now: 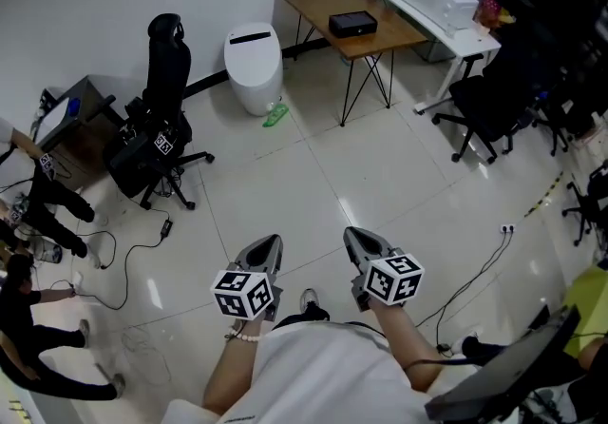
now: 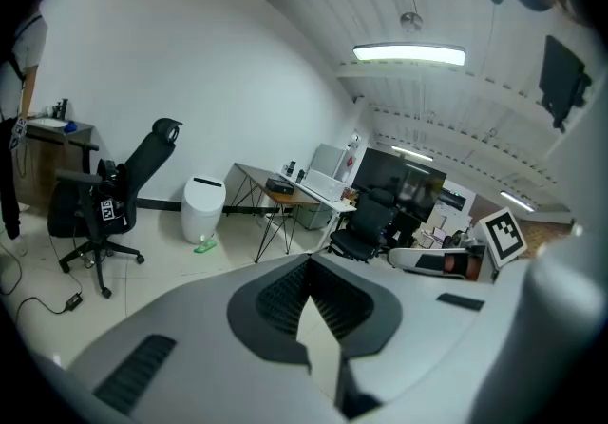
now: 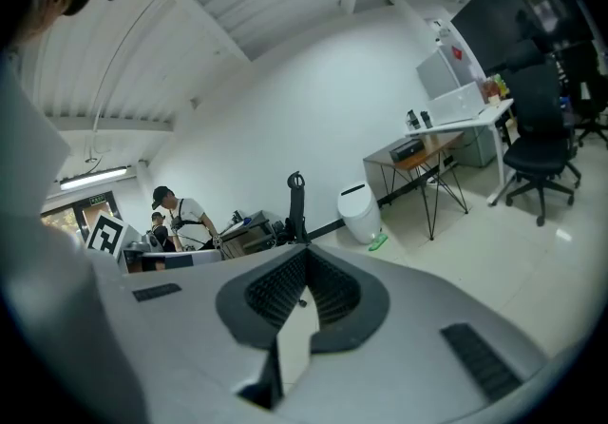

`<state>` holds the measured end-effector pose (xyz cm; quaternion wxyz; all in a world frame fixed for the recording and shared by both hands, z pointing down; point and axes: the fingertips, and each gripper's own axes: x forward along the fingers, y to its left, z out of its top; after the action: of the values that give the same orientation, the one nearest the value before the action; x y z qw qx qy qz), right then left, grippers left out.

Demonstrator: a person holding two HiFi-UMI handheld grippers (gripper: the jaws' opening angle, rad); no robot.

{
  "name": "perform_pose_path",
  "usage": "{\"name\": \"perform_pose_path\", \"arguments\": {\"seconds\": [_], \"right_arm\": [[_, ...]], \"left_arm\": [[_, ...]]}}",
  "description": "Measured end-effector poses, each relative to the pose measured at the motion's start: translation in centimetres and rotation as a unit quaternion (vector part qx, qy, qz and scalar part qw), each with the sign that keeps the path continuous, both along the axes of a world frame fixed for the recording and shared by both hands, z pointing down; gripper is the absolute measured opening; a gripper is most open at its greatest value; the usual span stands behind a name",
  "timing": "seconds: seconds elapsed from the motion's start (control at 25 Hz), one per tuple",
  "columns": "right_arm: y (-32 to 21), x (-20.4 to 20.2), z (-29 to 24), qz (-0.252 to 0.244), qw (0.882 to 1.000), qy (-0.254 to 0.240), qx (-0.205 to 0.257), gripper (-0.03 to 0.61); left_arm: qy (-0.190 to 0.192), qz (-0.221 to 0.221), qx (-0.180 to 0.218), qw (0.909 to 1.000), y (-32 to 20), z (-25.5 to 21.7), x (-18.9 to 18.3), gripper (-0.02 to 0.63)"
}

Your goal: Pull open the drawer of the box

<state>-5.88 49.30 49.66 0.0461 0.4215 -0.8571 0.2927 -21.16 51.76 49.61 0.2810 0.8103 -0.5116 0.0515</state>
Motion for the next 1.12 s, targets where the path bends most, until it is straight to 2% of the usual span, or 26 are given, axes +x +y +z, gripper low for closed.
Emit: {"name": "perform_pose_path", "arguments": {"seconds": [0.4,0.68,1.12], "right_arm": [[-4.2,1.2,0.6,0.073,0.997,-0.019,-0.014,-0.014],[-6.2,3.9,1.6,0.098,0.995,-0.004,-0.023,-0.014],[-14.2,6.2,1.1,0.086,0.996,-0.007,-0.014,-0.014]], "left_arm": [[0.009,0.046,-0.004,0.9989,-6.0,0.0,0.4,0.0],[-0.007,0.096,-0.005,0.9953,-9.3,0.4,3.4,0.0],[-0.013,0.089,0.006,0.9959,-16.7,-0.3,6.1,0.0]]}}
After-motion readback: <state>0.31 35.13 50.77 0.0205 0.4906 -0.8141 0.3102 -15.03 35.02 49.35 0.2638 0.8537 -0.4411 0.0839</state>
